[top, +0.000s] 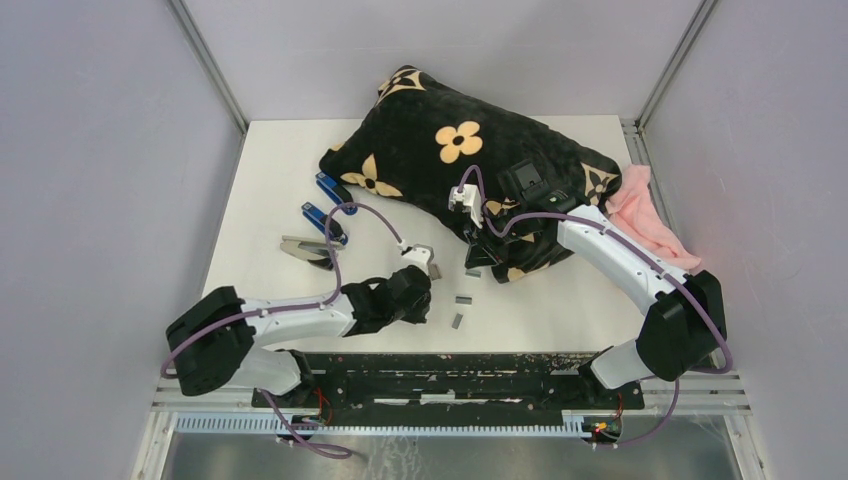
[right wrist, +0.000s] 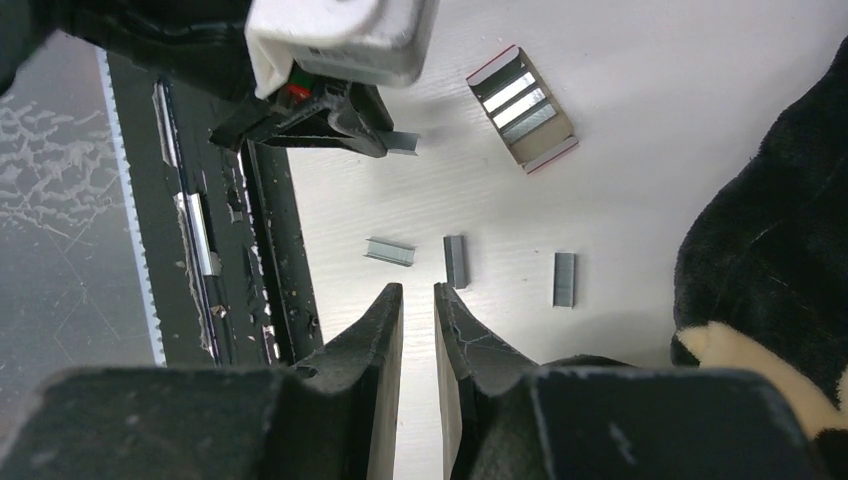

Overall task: Unload the staples from the stapler
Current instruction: Pick up the staple from the center of the board.

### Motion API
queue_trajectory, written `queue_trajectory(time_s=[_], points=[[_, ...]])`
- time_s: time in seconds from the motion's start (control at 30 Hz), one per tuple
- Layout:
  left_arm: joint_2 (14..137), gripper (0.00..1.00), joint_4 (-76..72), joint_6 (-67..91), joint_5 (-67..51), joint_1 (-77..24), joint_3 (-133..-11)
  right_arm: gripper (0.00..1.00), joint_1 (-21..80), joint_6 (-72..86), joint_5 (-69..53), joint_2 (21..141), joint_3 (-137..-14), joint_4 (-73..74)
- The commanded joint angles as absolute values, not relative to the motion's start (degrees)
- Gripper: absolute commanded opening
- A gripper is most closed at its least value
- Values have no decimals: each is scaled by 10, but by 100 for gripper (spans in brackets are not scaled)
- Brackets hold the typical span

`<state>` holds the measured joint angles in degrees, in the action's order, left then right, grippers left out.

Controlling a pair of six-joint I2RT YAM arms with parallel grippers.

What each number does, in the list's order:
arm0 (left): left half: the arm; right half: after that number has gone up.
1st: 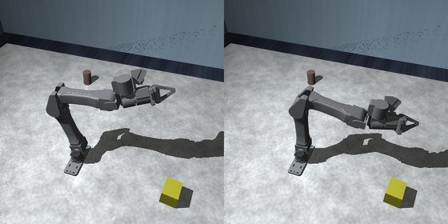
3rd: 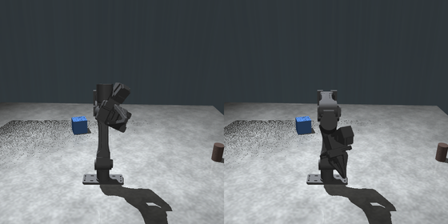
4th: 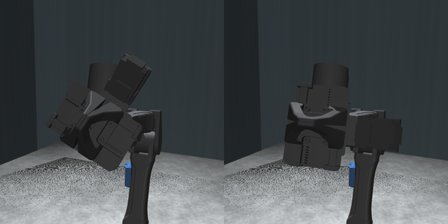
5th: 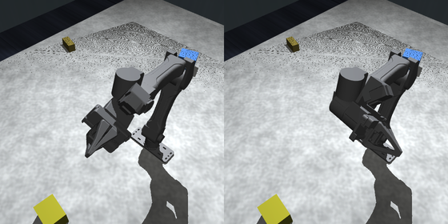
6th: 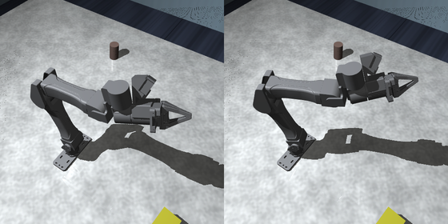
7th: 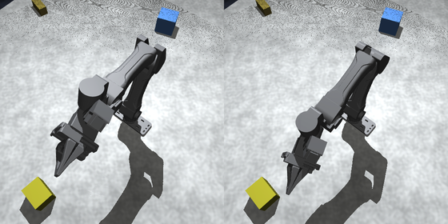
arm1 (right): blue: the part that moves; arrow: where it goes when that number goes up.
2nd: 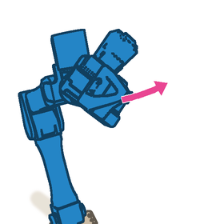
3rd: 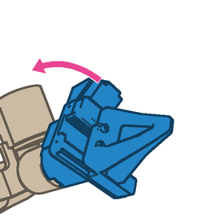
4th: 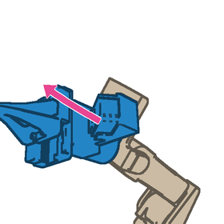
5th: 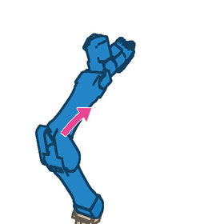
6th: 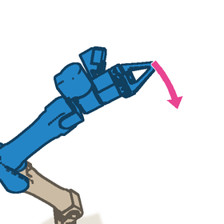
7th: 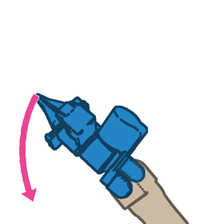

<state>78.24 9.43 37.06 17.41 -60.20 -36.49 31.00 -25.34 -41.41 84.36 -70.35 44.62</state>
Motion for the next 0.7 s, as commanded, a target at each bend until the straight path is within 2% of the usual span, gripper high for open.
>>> queue_trajectory(time_s=[0.0, 0.3, 0.67], points=[[721, 18, -23, 386, 109, -582, -321, 23, 307, -238, -451, 838, -704, 425], [631, 18, -213, 428, -45, -484, -215, 23, 293, -121, -536, 846, -684, 346], [637, 18, -414, 499, -213, -398, -164, 24, 247, 164, -631, 817, -585, 54]])
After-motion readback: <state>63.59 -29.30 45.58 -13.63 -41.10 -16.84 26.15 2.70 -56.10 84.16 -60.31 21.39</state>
